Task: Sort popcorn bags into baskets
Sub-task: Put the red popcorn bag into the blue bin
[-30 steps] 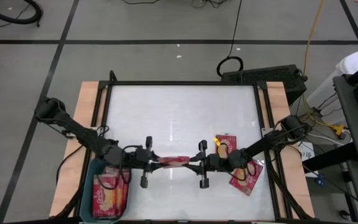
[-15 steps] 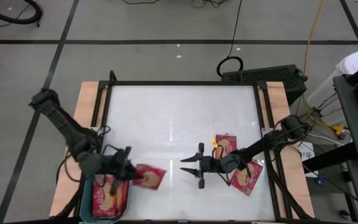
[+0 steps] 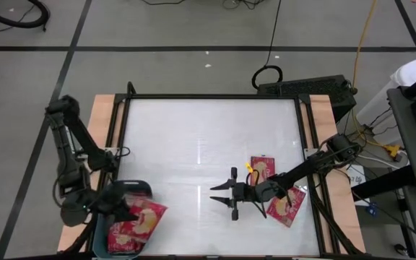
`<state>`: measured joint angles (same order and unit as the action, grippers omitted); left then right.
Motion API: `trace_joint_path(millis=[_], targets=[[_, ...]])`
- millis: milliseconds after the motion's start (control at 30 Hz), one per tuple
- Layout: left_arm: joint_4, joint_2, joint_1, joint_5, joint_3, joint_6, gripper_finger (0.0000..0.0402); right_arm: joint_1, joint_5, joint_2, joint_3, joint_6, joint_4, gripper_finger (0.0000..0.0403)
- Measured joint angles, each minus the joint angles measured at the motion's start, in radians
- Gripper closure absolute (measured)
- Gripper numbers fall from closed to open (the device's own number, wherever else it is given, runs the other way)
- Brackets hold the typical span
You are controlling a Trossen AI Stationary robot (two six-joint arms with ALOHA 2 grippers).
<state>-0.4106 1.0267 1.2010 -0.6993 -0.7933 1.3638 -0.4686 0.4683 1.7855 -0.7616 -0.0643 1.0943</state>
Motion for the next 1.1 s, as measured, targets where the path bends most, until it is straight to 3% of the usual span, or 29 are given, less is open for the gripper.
trace_joint_path(millis=[300,533,767,967,1100], targets=[[-0.198,0.007,0.145,-0.009,0.000,0.452,0.0367,-0.016,0.000,0.000,0.000,-0.002,0.000,0.0279],[-0.280,0.007,0.214,0.025,0.000,0.713,0.0367,-0.017,-0.001,0.000,0.000,-0.001,-0.002,0.0279],[-0.356,0.007,0.224,0.096,0.000,0.818,0.0366,-0.017,-0.001,0.000,0.000,0.005,-0.008,0.0279],[-0.404,0.025,0.224,0.228,-0.001,0.882,0.0366,-0.017,-0.001,0.000,0.000,0.005,-0.016,0.0279],[-0.404,0.037,0.224,0.252,-0.002,0.898,0.0349,-0.018,-0.001,0.000,0.000,0.005,-0.016,0.0279]])
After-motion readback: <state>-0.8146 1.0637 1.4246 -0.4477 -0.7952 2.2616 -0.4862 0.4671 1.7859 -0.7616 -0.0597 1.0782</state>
